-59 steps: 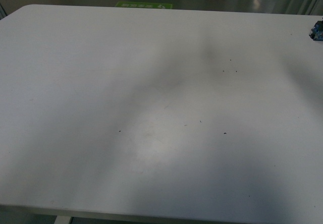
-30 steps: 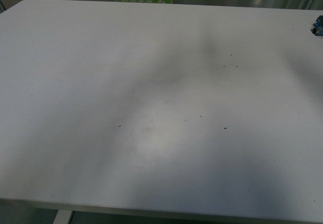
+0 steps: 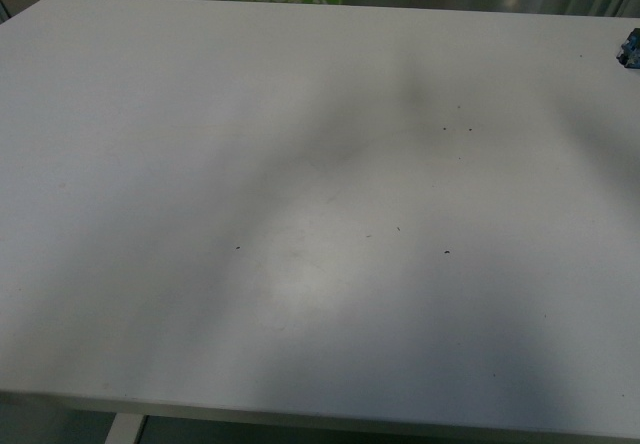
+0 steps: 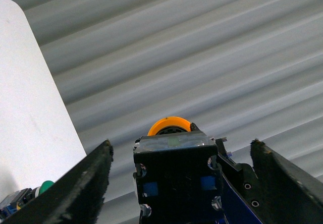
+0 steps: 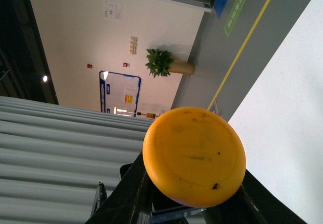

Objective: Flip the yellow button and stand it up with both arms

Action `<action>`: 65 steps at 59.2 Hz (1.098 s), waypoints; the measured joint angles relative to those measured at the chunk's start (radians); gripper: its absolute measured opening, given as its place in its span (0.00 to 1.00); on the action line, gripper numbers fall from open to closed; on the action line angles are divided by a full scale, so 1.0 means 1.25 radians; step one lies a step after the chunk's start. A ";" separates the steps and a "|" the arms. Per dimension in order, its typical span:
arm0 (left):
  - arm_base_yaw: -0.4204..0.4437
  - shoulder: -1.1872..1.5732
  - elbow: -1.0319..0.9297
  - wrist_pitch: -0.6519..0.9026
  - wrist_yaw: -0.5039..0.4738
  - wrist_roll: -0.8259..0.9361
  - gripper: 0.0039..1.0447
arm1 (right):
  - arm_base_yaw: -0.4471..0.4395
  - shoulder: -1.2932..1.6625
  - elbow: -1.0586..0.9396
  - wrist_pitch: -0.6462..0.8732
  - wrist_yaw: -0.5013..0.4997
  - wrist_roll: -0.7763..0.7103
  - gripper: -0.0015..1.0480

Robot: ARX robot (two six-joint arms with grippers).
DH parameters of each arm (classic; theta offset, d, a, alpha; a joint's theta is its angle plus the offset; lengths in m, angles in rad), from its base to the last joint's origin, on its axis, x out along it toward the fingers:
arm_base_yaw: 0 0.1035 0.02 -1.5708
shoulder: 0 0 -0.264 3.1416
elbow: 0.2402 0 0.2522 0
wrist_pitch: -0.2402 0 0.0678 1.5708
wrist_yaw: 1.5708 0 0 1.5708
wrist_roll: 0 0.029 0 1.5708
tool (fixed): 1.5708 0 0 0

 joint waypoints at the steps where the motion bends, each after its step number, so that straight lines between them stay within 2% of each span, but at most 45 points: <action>1: 0.000 0.000 0.000 0.000 0.000 0.000 0.87 | 0.000 0.000 0.000 0.000 0.000 0.000 0.27; 5: 0.000 0.000 0.000 0.000 0.000 0.002 0.95 | -0.001 0.002 0.000 0.001 0.000 0.000 0.27; 9: 0.000 0.000 0.000 0.000 0.000 0.002 0.93 | -0.002 0.004 0.000 0.002 0.000 0.000 0.27; 44: 0.000 0.000 0.000 0.000 0.000 0.002 0.94 | -0.036 0.041 0.000 0.017 -0.010 -0.008 0.27; 46: -0.013 -0.016 -0.006 -0.057 -0.096 0.070 0.90 | -0.038 0.042 0.000 0.018 -0.010 -0.009 0.27; 47: -0.018 -0.034 -0.018 -0.116 -0.234 0.138 0.87 | -0.041 0.043 0.000 0.018 -0.010 -0.009 0.27; 49: -0.020 -0.085 -0.068 -0.217 -0.446 0.280 0.80 | -0.042 0.045 0.000 0.019 -0.011 -0.009 0.27; 50: -0.020 -0.100 -0.085 -0.236 -0.492 0.299 0.78 | -0.043 0.047 0.000 0.020 -0.012 -0.010 0.27; 52: -0.017 -0.157 -0.162 -0.266 -0.651 0.453 0.71 | -0.046 0.051 0.000 0.020 -0.014 -0.011 0.27; 54: -0.010 -0.200 -0.222 -0.259 -0.754 0.569 0.66 | -0.050 0.053 0.000 0.020 -0.014 -0.011 0.27; 55: -0.006 -0.213 -0.241 -0.255 -0.769 0.605 0.64 | -0.052 0.053 0.000 0.020 -0.014 -0.011 0.27; 56: 0.002 -0.241 -0.278 -0.244 -0.831 0.675 0.61 | -0.054 0.054 0.000 0.020 -0.014 -0.011 0.27; 58: 0.025 -0.296 -0.353 -0.216 -0.896 0.798 0.54 | -0.060 0.054 0.000 0.020 -0.013 -0.012 0.27; 62: 0.074 -0.379 -0.467 -0.175 -0.906 0.949 0.42 | -0.068 0.054 0.000 0.020 -0.013 -0.014 0.27; 65: 0.107 -0.426 -0.542 -0.151 -0.896 1.009 0.33 | -0.069 0.054 0.000 0.020 -0.016 -0.014 0.27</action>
